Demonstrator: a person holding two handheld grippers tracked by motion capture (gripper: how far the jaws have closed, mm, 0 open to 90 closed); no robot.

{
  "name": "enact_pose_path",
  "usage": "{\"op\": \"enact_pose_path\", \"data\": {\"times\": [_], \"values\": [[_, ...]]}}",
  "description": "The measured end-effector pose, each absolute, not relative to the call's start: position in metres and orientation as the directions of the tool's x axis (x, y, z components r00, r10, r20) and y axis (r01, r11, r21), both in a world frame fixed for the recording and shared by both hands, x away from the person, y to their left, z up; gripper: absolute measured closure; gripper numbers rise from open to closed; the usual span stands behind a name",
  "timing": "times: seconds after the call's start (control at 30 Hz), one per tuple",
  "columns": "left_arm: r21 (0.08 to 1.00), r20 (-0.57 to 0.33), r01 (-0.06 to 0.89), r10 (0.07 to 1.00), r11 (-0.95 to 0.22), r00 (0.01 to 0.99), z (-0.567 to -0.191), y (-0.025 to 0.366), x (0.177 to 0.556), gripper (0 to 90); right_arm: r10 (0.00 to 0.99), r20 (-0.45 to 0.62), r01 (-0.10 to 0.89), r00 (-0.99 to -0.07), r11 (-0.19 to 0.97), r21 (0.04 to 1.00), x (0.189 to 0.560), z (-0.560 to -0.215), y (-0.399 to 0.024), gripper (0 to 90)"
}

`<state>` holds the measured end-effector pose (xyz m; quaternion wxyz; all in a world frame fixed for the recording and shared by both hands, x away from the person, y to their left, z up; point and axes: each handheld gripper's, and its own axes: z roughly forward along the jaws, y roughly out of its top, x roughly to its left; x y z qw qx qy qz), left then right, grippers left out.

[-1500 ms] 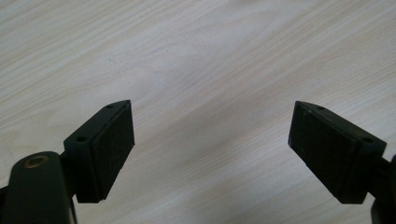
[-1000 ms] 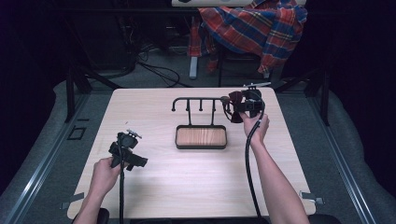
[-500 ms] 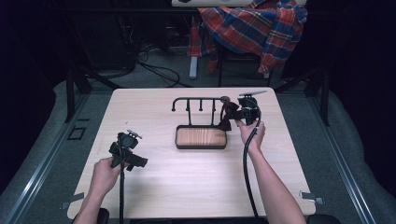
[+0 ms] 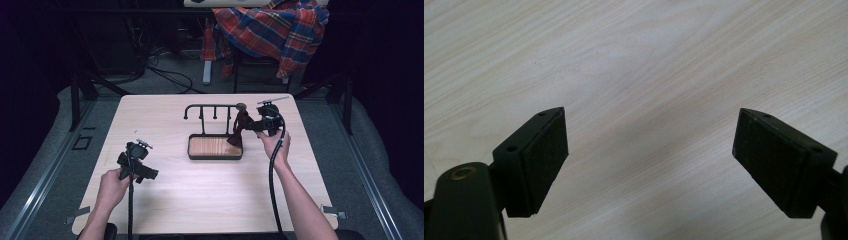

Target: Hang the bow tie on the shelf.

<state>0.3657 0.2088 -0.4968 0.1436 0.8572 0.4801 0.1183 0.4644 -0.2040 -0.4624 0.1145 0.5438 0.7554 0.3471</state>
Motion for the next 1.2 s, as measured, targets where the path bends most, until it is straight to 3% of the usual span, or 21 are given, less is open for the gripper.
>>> {"op": "enact_pose_path", "data": {"times": [0.4, 1.2], "values": [[0.358, 0.068, 0.789, 0.857, -0.499, 0.511, -0.497, 0.208, 0.365, 14.7, 0.877, 0.132, 0.714, -0.461, 0.278, 0.642, 0.451, -0.451, -0.198, 54.1], [0.355, 0.066, 0.79, 0.856, -0.5, 0.512, -0.497, 0.208, 0.366, 14.8, 0.802, 0.101, 0.67, -0.588, 0.414, 0.617, 0.414, -0.42, -0.202, 28.4]]}}
